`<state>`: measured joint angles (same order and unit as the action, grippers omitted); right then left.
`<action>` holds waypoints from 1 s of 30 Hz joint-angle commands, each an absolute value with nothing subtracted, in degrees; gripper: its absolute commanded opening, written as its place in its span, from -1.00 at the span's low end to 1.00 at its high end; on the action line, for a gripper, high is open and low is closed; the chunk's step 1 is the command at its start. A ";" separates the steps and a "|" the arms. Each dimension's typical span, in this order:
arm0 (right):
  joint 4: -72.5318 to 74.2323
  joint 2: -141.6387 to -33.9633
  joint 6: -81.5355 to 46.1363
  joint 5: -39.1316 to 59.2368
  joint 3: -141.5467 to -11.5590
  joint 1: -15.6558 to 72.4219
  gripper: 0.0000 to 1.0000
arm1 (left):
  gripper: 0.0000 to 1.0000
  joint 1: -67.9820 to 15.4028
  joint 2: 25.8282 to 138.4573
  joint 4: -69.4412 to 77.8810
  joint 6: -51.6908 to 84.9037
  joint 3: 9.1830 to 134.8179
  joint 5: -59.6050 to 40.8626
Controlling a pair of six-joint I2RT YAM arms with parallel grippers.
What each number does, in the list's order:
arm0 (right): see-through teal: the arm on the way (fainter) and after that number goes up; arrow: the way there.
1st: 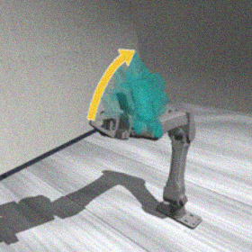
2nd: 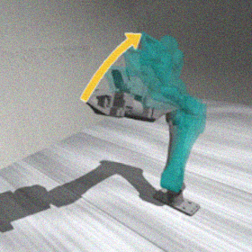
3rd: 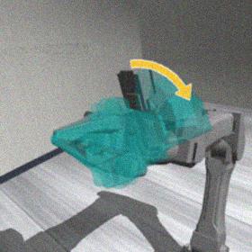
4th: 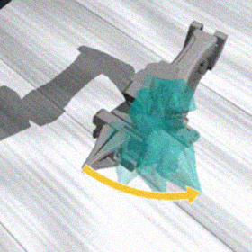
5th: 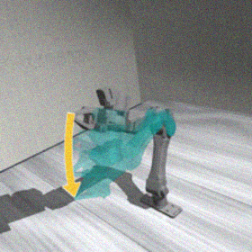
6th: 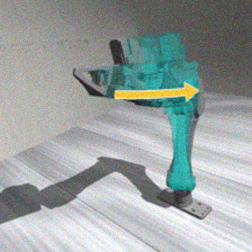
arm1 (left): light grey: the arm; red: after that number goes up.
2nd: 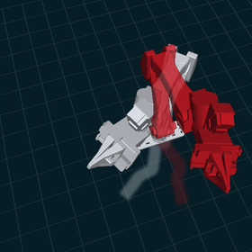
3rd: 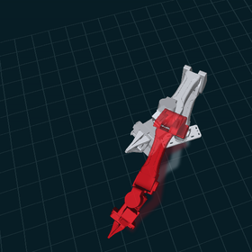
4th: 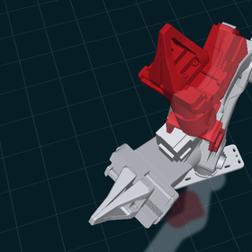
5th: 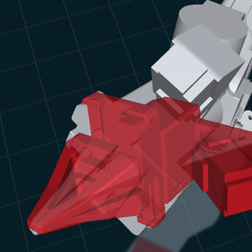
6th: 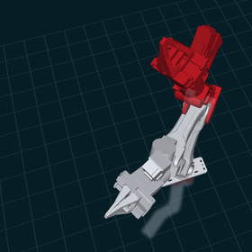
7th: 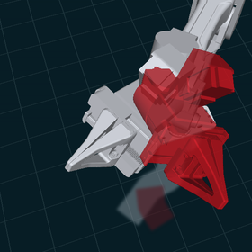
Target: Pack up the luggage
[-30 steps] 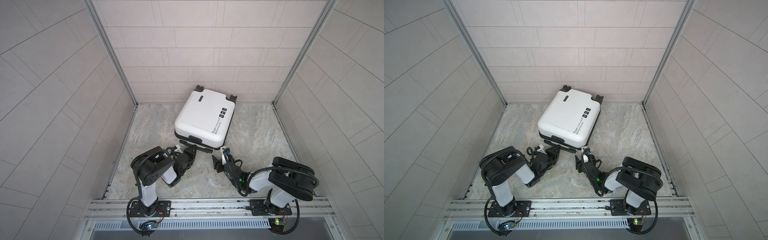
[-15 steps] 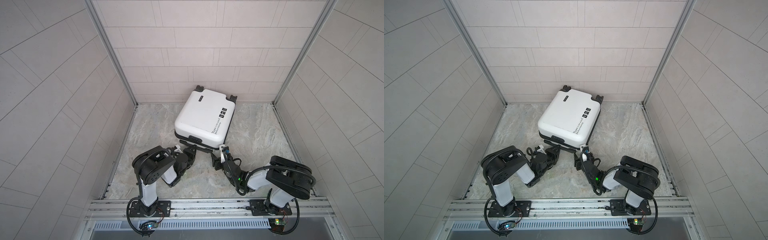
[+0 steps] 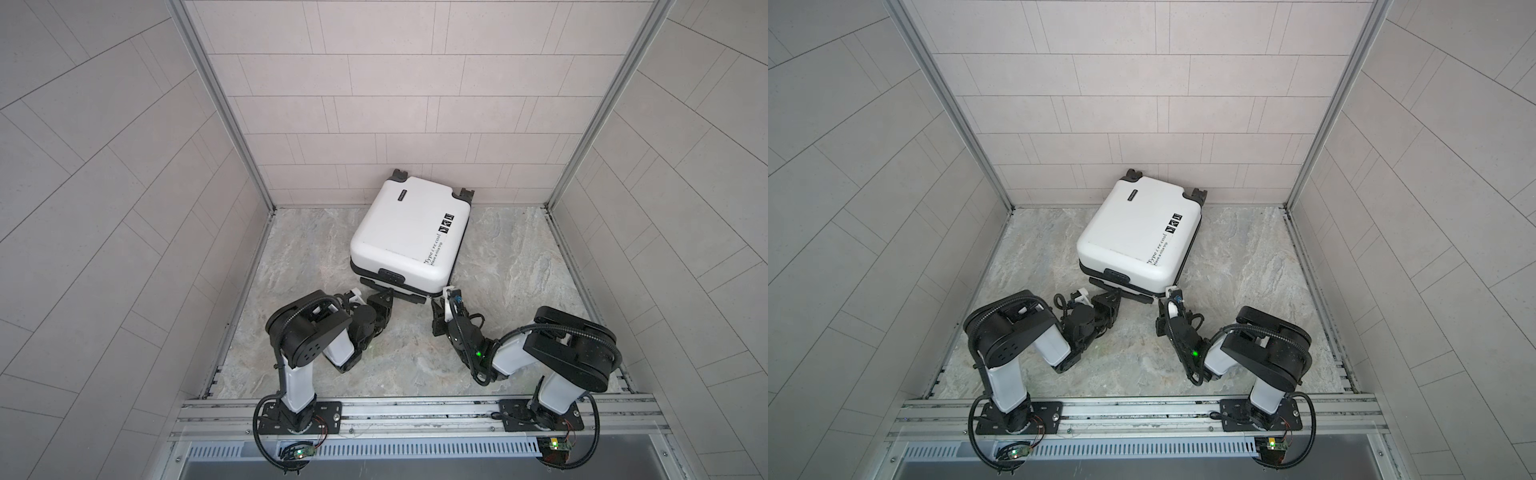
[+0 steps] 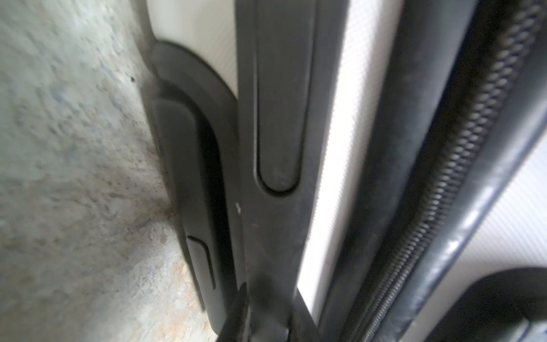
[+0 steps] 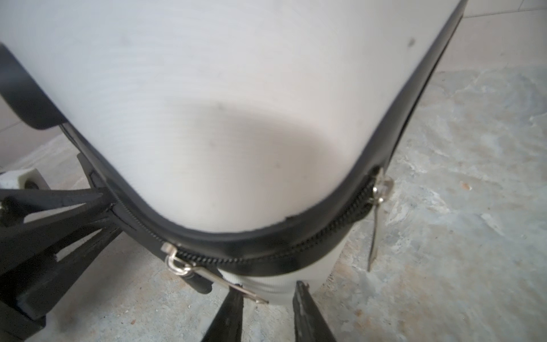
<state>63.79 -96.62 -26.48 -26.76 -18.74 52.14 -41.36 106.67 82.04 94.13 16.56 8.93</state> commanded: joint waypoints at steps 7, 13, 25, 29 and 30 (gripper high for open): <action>74.55 -98.79 -29.05 -21.86 -17.07 51.77 -0.16 | -0.75 -42.06 108.11 76.76 93.33 16.50 5.32; 77.14 -97.95 -28.38 -22.18 -13.24 51.68 0.00 | -0.75 -42.10 107.80 76.82 93.42 16.41 5.10; 71.84 -92.29 -19.77 -20.39 -14.01 51.86 0.09 | -0.76 -42.09 106.10 76.77 93.29 15.91 5.27; 77.23 -96.38 -17.74 -18.57 -14.12 51.56 -0.03 | -0.76 -42.06 106.04 76.82 93.47 15.73 5.35; 78.51 -97.38 -17.72 -17.64 -14.15 51.17 -0.06 | -0.76 -42.04 106.00 76.77 93.53 15.67 5.30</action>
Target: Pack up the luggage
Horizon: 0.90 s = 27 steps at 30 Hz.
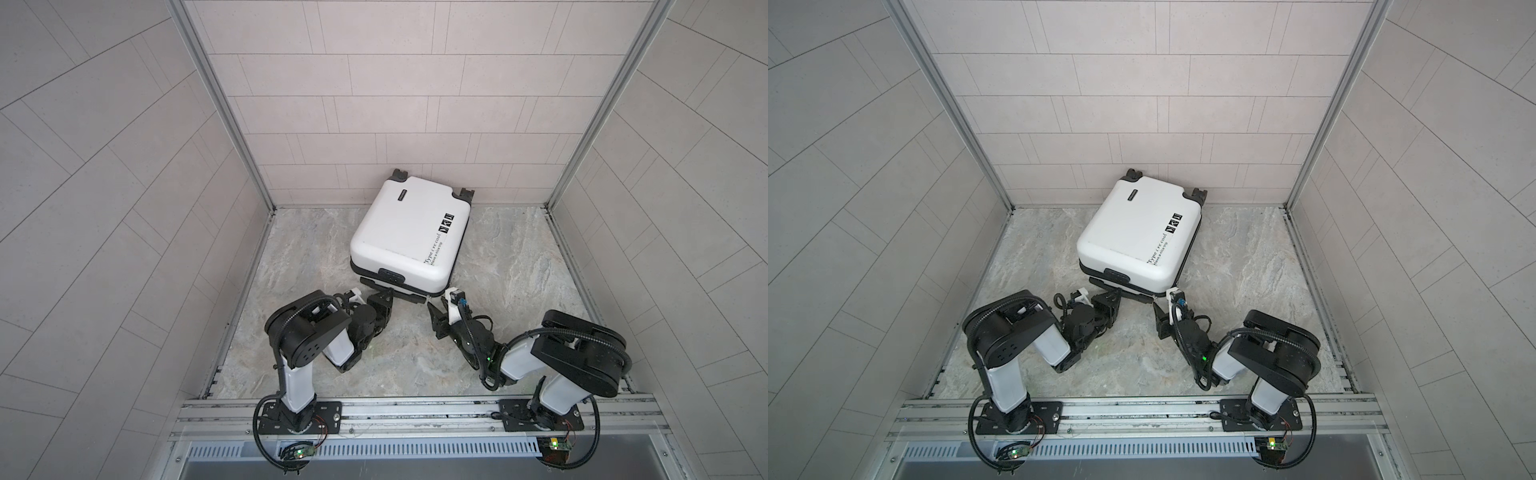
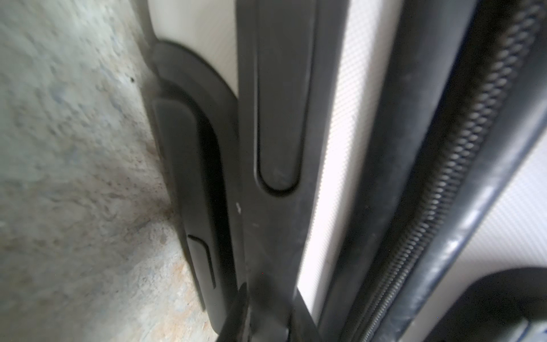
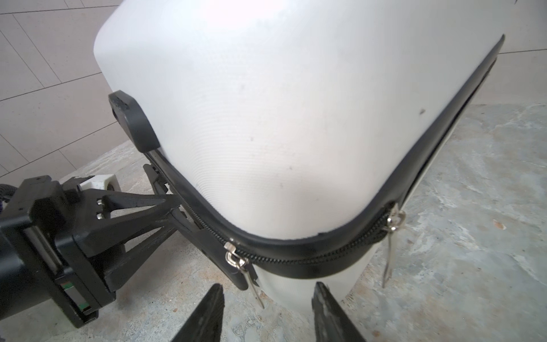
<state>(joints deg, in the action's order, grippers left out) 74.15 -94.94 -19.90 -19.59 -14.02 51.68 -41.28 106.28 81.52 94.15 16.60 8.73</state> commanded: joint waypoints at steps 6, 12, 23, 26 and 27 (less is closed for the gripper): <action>81.34 -100.55 -18.17 -13.19 -14.95 49.31 -0.13 | -0.77 -42.07 106.08 76.86 93.77 15.70 4.98; 81.39 -100.58 -17.56 -11.13 -15.87 48.20 -0.22 | -0.77 -42.05 106.26 76.78 93.78 15.61 4.80; 81.34 -101.11 -17.92 -8.91 -17.71 47.74 -0.34 | -0.78 -42.04 106.35 76.82 93.71 15.56 4.66; 81.39 -101.51 -18.92 -9.89 -18.02 47.12 -0.37 | -0.78 -42.08 106.35 76.77 93.72 15.45 4.65; 81.39 -101.67 -19.20 -10.15 -18.10 46.87 -0.39 | -0.79 -42.05 106.35 76.83 93.70 15.29 4.58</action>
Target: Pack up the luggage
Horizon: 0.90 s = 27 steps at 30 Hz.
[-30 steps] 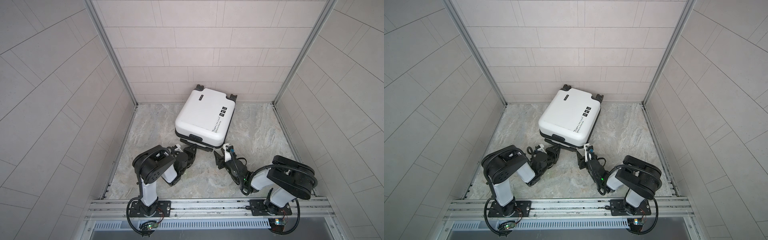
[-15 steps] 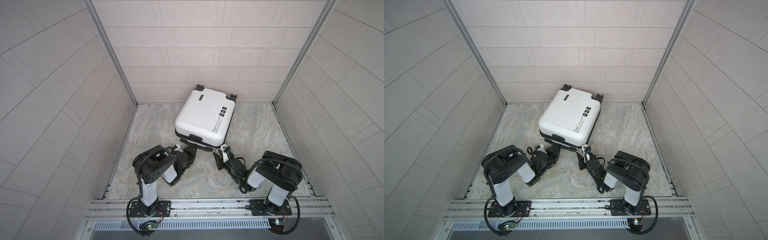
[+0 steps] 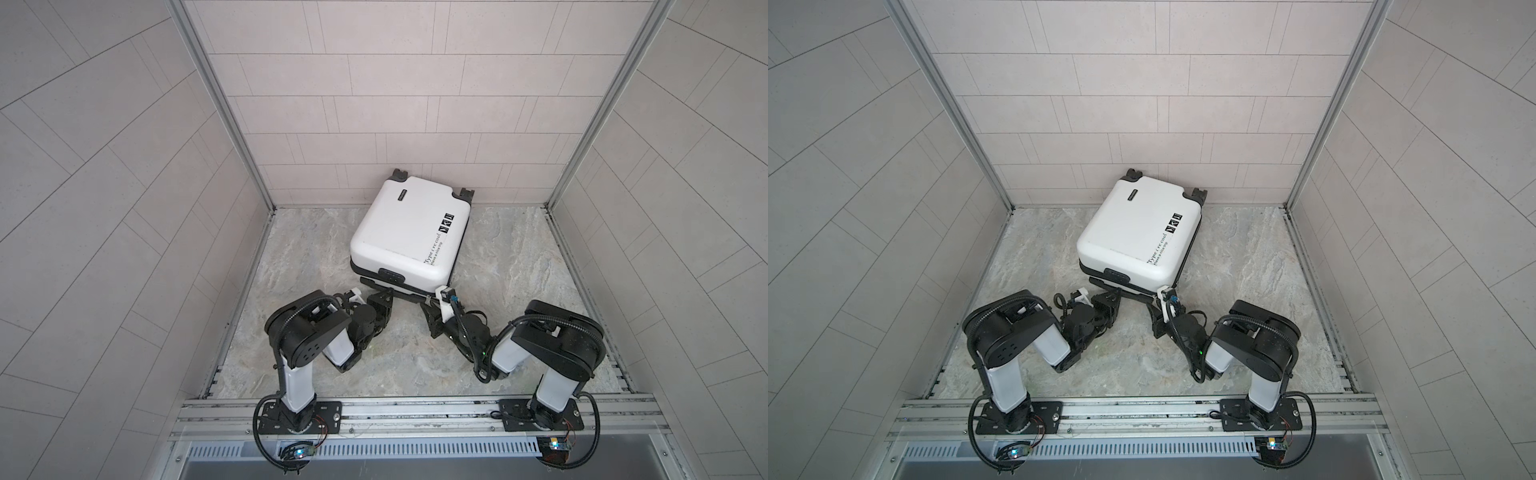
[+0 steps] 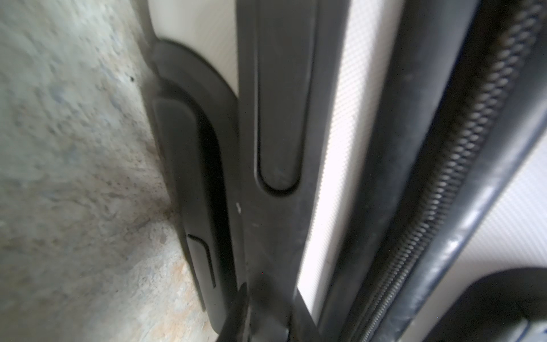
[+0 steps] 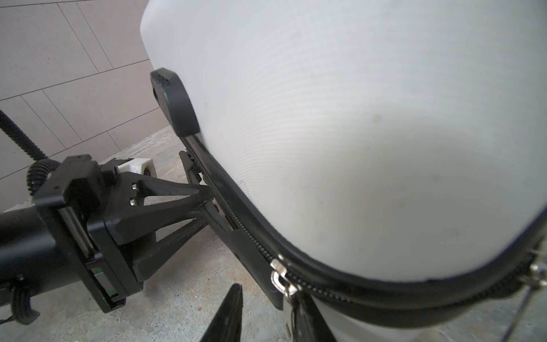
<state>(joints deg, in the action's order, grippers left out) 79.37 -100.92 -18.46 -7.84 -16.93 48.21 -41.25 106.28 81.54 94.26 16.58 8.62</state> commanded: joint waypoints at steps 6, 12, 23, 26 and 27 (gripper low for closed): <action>81.38 -102.62 -20.31 -10.70 -18.95 45.97 -0.48 | -0.78 -42.03 106.54 76.85 93.70 15.26 4.57; 81.36 -102.77 -21.12 -10.38 -19.68 45.29 -0.61 | -0.79 -42.03 106.52 76.90 93.70 15.24 4.57; 81.36 -102.71 -22.59 -10.37 -19.46 44.36 -1.00 | -0.80 -42.01 106.61 76.88 93.94 15.21 4.83; 81.36 -102.61 -23.26 -10.67 -18.75 44.12 -1.00 | -0.86 -42.01 106.72 76.85 94.51 14.98 5.48; 81.37 -102.64 -23.58 -10.90 -18.39 44.03 -1.00 | -0.87 -42.01 106.92 76.82 94.94 14.71 5.83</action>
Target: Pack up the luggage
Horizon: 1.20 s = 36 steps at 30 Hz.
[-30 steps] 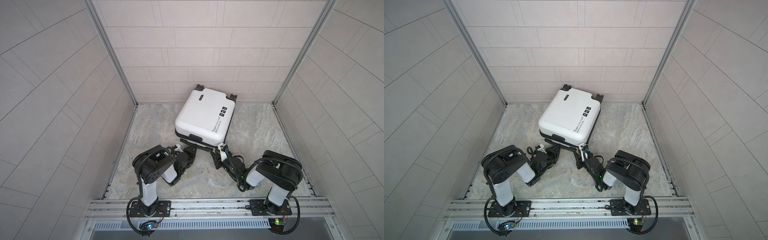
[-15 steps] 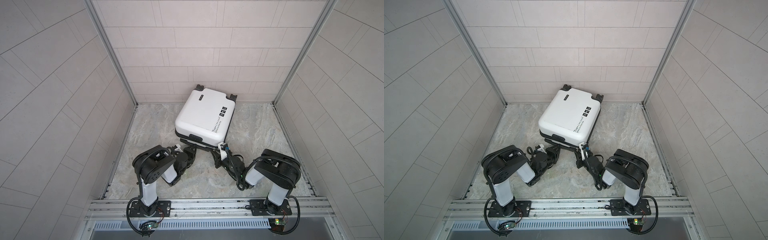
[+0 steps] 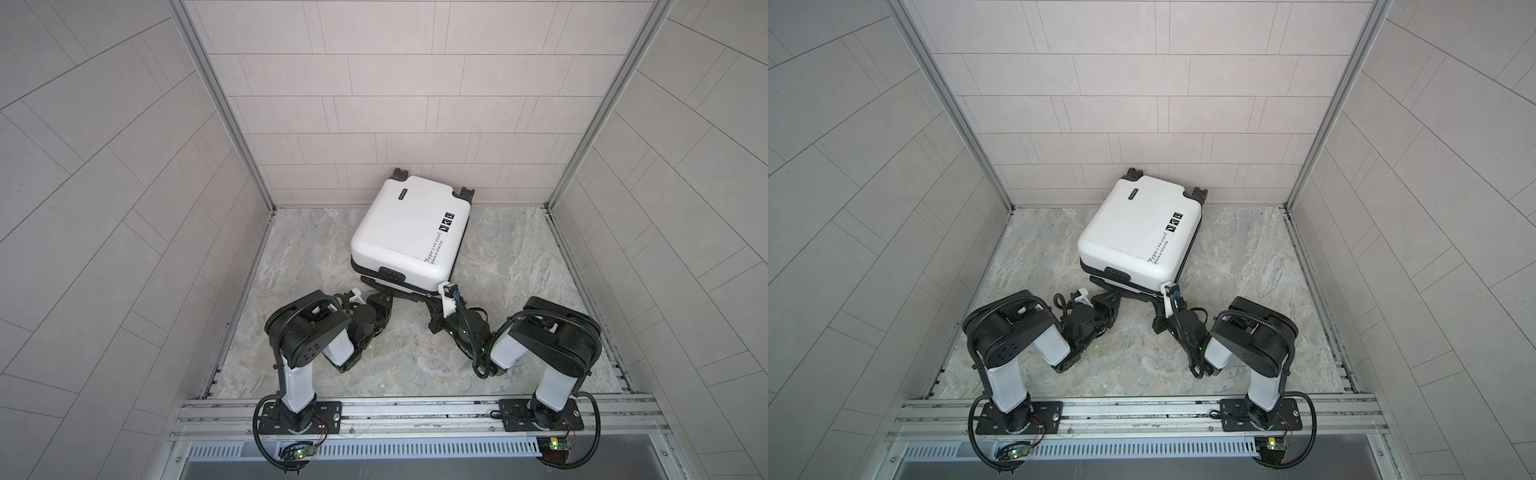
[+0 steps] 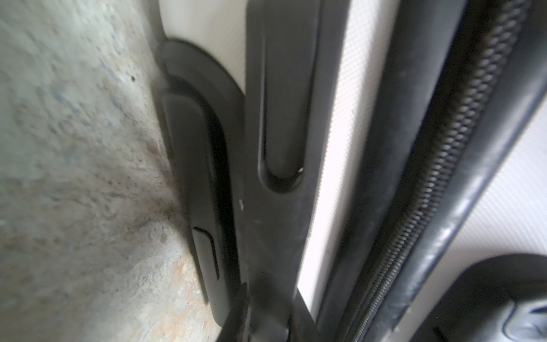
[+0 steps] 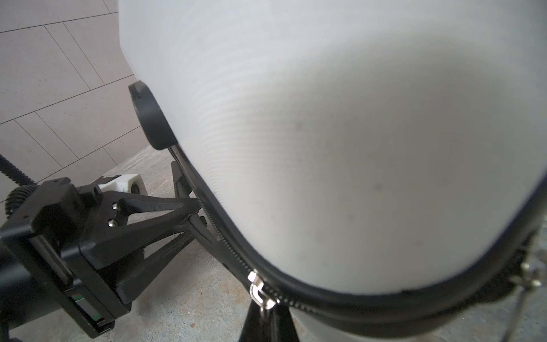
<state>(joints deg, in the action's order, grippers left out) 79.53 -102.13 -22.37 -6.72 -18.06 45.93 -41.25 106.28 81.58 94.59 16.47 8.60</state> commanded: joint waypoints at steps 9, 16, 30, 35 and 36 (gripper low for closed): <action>81.39 -101.32 -24.64 -14.26 -14.13 43.66 -1.00 | -1.00 -41.64 106.97 76.84 96.39 13.22 8.32; 81.38 -100.11 -24.69 -15.56 -11.40 42.26 -1.00 | -1.00 -41.40 107.24 76.77 97.56 12.39 9.82; 70.81 -91.73 -24.11 -13.48 -9.66 36.84 -1.00 | -1.00 -41.31 107.60 76.82 99.06 11.13 11.51; 62.79 -87.23 -23.16 -11.92 -10.37 34.93 -1.00 | -1.00 -41.31 107.01 76.78 99.02 10.09 11.87; 61.59 -86.43 -23.01 -11.44 -10.40 34.39 -1.00 | -1.00 -41.31 107.05 76.80 99.04 9.92 11.96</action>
